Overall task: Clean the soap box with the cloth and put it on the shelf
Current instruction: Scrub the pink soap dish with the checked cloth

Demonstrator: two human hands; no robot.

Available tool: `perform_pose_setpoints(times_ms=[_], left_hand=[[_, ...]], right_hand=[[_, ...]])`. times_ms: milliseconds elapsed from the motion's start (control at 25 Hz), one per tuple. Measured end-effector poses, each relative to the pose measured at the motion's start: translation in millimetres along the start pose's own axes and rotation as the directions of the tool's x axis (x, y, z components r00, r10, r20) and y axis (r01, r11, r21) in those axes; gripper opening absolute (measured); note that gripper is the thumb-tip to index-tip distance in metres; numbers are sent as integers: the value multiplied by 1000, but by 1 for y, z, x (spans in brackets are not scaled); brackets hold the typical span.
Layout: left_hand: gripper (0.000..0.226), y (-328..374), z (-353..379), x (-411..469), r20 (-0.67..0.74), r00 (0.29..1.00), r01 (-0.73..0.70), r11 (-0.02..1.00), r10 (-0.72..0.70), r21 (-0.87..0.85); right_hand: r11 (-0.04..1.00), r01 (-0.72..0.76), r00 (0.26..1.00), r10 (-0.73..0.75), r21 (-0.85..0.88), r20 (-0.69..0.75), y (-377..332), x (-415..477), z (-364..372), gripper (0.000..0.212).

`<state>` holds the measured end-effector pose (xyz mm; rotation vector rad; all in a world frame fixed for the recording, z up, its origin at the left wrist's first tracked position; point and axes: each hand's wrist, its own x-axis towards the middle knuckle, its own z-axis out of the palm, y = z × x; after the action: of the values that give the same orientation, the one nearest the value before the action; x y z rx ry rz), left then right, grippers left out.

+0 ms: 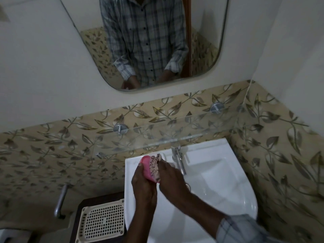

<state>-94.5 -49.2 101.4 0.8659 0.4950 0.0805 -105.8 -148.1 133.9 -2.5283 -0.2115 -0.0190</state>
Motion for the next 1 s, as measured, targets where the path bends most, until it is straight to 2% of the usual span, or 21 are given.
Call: perform_pose_setpoints(times_ms=[40,80,120,160,240,280,360,440,520,600,640,680,760,800,840,880,920,1000], left_hand=[[31,-4,-2,-1,-21,999,-34,999,34,17],[32,-8,-5,0,-32,998,-59,998,59,27],[32,-10,-8,2,-30,997,-68,997,69,33],[32,-9,-12,4,-18,998,-65,998,65,22],[34,-1,-20,12,26,998,-64,998,63,17],[36,3,-22,15,60,996,-76,995,72,67],[39,4,-23,18,127,986,-141,938,105,315],[43,-3,-20,16,184,975,-204,829,124,520],[53,-16,-13,13,161,976,-216,764,147,608],[46,-23,-5,8,193,976,-208,726,105,656],[37,-24,-1,8,205,978,-160,738,30,655],[31,-22,1,8,209,974,-59,802,-83,595],[53,-12,2,9,280,912,173,898,-301,404],[66,-8,0,11,336,869,252,909,-363,330],[68,-3,1,11,374,844,284,913,-383,294],[60,-2,2,12,382,841,279,912,-383,300],[51,-1,4,12,374,844,276,908,-386,315],[49,0,11,12,323,858,310,904,-400,296]], right_hand=[[991,-107,994,108,77,-7,-4,-1,3,42],[944,-210,977,213,254,17,0,2,0,34],[812,-290,953,296,507,71,7,3,-7,29],[599,-345,923,354,723,148,15,3,-17,29],[173,-340,870,432,924,239,40,-2,-33,37],[74,-333,840,477,940,260,56,-4,-39,38],[75,-395,774,564,916,288,79,-8,-45,32],[111,-434,751,593,894,291,84,-7,-39,27],[192,-393,786,577,899,221,76,-4,-33,23],[338,-314,863,491,887,118,67,1,-30,24],[372,-275,892,443,887,91,66,4,-33,25],[354,-248,906,413,902,87,67,9,-37,26],[189,-261,908,382,947,173,69,18,-42,27],[150,-300,902,365,942,229,68,21,-42,29],[177,-343,897,353,923,265,68,24,-41,31],[236,-375,894,349,896,282,66,28,-39,34],[311,-389,898,339,867,282,65,30,-36,37],[488,-368,918,325,791,226,65,32,-32,40]])
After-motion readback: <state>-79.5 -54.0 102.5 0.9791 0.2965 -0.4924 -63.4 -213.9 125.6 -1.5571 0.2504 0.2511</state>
